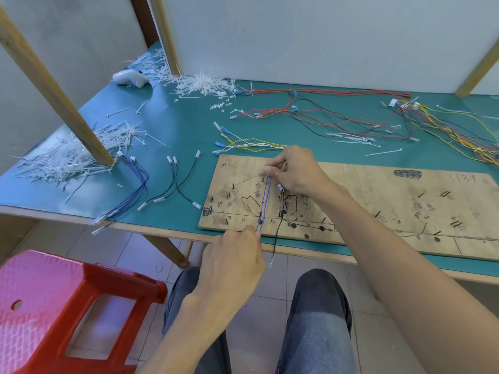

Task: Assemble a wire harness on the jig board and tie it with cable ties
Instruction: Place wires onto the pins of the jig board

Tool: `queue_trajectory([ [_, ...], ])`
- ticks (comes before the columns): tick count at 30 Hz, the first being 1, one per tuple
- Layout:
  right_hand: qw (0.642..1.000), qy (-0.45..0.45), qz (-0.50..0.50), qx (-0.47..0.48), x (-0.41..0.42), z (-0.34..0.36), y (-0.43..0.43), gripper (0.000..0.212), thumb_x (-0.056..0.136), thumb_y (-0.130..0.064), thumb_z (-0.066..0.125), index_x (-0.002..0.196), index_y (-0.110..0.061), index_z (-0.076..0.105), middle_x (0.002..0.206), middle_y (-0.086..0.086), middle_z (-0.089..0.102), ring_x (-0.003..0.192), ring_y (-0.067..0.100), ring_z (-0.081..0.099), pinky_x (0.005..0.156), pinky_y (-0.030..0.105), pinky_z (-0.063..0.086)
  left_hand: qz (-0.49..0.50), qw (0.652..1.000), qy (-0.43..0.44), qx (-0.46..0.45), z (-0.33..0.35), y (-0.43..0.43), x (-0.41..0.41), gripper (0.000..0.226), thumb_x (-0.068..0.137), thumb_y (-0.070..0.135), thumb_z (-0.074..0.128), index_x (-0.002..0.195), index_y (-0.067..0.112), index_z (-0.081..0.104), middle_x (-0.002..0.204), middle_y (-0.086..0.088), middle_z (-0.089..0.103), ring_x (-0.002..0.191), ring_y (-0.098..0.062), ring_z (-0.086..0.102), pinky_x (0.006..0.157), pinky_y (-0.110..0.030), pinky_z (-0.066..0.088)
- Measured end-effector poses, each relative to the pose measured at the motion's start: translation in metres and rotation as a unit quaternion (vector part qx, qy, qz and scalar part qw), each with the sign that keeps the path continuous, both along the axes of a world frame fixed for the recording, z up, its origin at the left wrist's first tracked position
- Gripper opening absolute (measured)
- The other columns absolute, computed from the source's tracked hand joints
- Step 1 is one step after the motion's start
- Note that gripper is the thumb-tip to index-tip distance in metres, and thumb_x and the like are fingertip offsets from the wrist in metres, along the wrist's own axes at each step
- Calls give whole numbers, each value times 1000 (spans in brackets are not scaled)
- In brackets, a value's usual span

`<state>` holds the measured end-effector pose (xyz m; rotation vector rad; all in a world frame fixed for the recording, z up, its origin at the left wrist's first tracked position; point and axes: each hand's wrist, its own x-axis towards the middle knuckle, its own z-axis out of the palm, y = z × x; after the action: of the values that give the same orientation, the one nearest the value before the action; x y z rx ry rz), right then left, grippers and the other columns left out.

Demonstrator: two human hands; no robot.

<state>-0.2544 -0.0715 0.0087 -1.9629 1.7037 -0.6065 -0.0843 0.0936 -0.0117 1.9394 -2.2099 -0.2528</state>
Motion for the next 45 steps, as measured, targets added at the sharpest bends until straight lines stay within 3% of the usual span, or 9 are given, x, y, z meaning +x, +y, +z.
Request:
queue_trajectory([
  [6,996,81,17,-23,7,1,7,19,101,-34,68,115,-27,80,88,-12,70,96,21,67,93,40,49,-17,999,-27,29,7,-4,2,21,106,26,44,85,24,45,66,9,37,62,-19,45,55,-34,36],
  [15,963,204,8,-173,20,1,43,21,98,-30,70,119,-27,71,117,-5,65,120,26,46,92,41,30,-35,997,-56,40,8,0,8,19,107,25,46,89,25,39,67,10,33,61,-19,42,52,-34,29],
  [17,966,141,55,-208,20,2,65,19,97,-28,71,115,-25,73,114,-5,66,114,25,50,90,41,34,-45,997,-56,40,8,0,11,15,108,25,44,93,25,42,68,10,34,65,-21,46,53,-34,31],
  [21,972,124,152,-128,16,-4,100,18,99,-44,66,100,-31,78,103,-15,68,108,16,51,92,43,38,-60,996,-60,41,16,-6,21,14,109,28,41,102,23,53,81,2,51,71,-26,49,58,-37,35],
  [25,980,82,107,-148,17,-9,111,18,98,-40,71,102,-28,83,100,-14,70,107,18,53,93,43,37,-51,997,-33,47,28,-14,34,29,110,38,37,86,24,44,77,5,47,78,-28,57,63,-38,39],
  [30,974,51,47,-213,27,-21,120,9,93,-29,79,93,-23,85,87,-7,68,95,26,58,79,46,40,-7,999,39,0,48,-55,67,28,104,40,55,84,26,68,79,3,65,79,-25,62,70,-39,49],
  [35,963,29,17,-269,34,-34,120,4,92,-20,80,90,-20,84,78,-6,61,88,27,56,73,44,39,-33,994,99,-9,57,-101,74,15,96,34,73,82,34,72,67,21,53,64,2,49,59,-26,36],
  [40,961,-1,11,-276,32,-39,119,5,93,-24,80,95,-23,84,78,-7,63,95,28,58,74,46,41,-37,997,66,1,44,-116,74,15,97,38,70,82,41,66,77,20,54,77,-17,51,71,-35,43],
  [45,960,-2,20,-278,32,-41,119,6,95,-22,77,95,-23,83,80,-7,59,95,27,57,75,45,41,-37,998,54,13,35,-117,73,10,98,40,68,87,39,68,90,14,64,87,-19,59,74,-36,49],
])
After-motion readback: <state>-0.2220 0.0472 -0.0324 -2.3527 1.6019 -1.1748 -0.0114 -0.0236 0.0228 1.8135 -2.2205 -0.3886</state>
